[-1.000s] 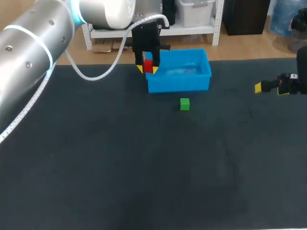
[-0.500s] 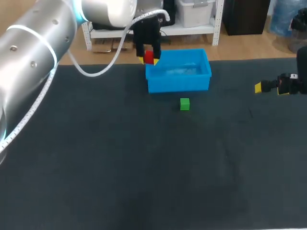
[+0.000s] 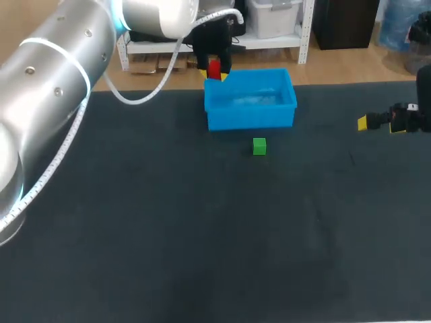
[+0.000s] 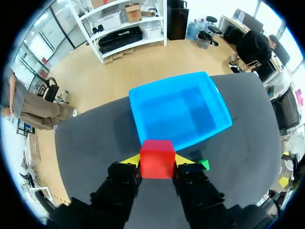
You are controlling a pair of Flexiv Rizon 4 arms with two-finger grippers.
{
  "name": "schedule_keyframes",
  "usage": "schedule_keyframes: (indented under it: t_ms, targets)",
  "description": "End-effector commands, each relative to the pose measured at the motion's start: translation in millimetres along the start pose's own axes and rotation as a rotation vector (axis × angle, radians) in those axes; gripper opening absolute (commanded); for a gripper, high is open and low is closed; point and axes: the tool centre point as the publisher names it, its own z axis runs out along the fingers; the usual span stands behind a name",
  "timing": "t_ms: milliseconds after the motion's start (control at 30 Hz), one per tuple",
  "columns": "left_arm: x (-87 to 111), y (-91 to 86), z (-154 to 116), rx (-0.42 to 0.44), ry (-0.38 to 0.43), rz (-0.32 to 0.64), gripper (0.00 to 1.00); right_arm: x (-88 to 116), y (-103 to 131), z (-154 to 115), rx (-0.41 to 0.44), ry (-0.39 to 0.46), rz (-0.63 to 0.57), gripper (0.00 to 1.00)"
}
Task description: Use the left arm to pick the red cube and place it into the blue plastic box first, then use the right arm to grasp the green cube and put it into the same blue plastic box after the first action is fully finished.
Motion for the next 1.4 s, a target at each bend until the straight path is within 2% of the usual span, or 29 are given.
schedule_keyframes:
  t_ms: [33, 500, 1400]
  targets:
    - [-27.3, -3.3, 2, -0.003, 0.078, 0.009, 0.00, 0, 0, 0, 0.002, 0.001, 0.000, 1.00]
    - [-50.0, -9.6, 13, -0.018, 0.059, 0.043, 0.00, 0, 0, 0, 0.002, 0.001, 0.000, 1.00]
    - [-72.5, -11.0, 46, -0.041, 0.063, 0.048, 0.00, 0, 0, 0, 0.002, 0.001, 0.000, 1.00]
